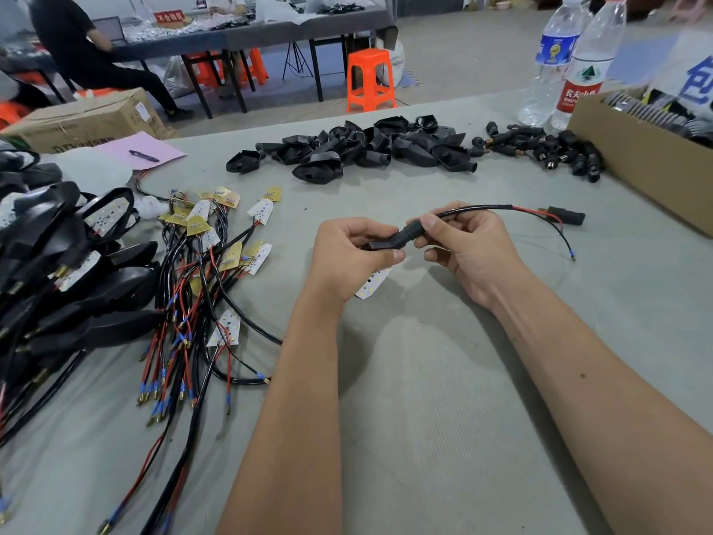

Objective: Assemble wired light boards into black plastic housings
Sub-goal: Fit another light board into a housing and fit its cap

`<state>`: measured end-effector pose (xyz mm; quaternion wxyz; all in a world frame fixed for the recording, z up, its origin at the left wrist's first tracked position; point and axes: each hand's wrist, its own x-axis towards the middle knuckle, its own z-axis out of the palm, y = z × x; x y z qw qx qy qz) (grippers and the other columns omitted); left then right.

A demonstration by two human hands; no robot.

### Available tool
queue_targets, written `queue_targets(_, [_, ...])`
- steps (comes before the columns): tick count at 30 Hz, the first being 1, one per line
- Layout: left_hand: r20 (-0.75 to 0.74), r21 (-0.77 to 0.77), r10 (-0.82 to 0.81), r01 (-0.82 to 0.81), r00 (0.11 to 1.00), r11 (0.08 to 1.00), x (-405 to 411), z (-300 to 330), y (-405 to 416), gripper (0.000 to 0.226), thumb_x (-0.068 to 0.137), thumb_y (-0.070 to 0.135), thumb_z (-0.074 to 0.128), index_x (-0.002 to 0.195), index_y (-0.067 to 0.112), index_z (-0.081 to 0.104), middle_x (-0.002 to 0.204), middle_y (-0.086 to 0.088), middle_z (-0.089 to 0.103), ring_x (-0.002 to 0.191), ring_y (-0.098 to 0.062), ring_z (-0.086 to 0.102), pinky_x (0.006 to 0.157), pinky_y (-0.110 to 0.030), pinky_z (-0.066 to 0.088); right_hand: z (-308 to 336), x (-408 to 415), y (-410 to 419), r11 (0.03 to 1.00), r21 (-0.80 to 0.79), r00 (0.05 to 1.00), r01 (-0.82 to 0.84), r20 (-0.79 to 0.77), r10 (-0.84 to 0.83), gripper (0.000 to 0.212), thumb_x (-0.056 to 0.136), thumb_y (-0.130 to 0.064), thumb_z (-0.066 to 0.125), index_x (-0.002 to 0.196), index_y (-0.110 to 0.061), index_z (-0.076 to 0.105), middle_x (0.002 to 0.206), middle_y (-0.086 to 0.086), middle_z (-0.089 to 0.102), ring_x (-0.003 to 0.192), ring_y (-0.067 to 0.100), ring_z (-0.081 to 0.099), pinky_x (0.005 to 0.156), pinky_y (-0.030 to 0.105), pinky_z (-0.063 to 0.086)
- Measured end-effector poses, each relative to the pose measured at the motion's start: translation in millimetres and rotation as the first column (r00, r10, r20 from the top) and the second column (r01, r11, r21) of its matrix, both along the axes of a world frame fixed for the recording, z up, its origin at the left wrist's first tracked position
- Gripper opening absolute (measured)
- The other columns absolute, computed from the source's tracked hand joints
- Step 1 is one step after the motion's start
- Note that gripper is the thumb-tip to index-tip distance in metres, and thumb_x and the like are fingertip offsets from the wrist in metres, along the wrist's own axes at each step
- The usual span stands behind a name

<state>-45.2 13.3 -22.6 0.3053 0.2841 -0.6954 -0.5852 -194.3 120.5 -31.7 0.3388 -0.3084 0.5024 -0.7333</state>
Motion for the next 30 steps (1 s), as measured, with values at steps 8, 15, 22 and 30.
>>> queue_targets(8, [0.000,0.031,-0.021,0.021,1.000,0.999,-2.4,0.4,0.2,0.027,0.073,-0.005,0.086,0.094,0.011,0.078,0.084,-0.005,0.079,0.072,-0.013,0.072,0.073,-0.024,0.058,2.4,4.6,-0.7,0.999,0.031,0.999,0.009,-0.033,-0.008,0.012,0.097,-0.006,0.068,0.087,-0.009,0.062,0.083,0.013,0.074,0.067,0.020,0.068,0.051,0.025,0.051])
queue_targets(15, [0.002,0.042,0.088,-0.088,0.996,0.995,3.1,3.1,-3.0,0.041,0.076,0.029,0.088,0.113,0.026,0.072,0.107,-0.001,0.076,0.092,-0.018,0.076,0.077,-0.037,0.064,2.0,-3.7,-2.3,0.960,0.010,0.938,0.278,0.211,-0.274,0.015,0.098,-0.007,0.067,0.088,-0.011,0.057,0.073,0.008,0.069,0.059,0.017,0.066,0.053,0.023,0.052])
queue_targets(22, [0.065,0.256,0.218,-0.228,0.974,0.940,1.1,-2.0,-2.6,0.027,0.082,0.012,0.086,0.095,0.002,0.065,0.080,-0.015,0.076,0.061,-0.028,0.074,0.068,-0.034,0.064,-2.9,-7.7,-8.0,0.921,-0.005,0.889,0.388,0.264,-0.374,0.018,0.100,-0.004,0.064,0.087,-0.011,0.054,0.084,0.013,0.064,0.056,0.019,0.065,0.053,0.024,0.054])
queue_targets(30, [-0.021,0.182,0.317,-0.308,0.948,0.934,-2.4,-5.3,-4.7,0.019,0.078,-0.006,0.082,0.091,0.003,0.071,0.081,-0.016,0.076,0.070,-0.028,0.076,0.072,-0.032,0.063,-3.6,-2.1,-9.6,0.900,0.057,0.899,0.433,0.043,-0.435,0.018,0.098,-0.005,0.066,0.085,-0.012,0.056,0.061,-0.001,0.067,0.055,0.021,0.065,0.056,0.026,0.056])
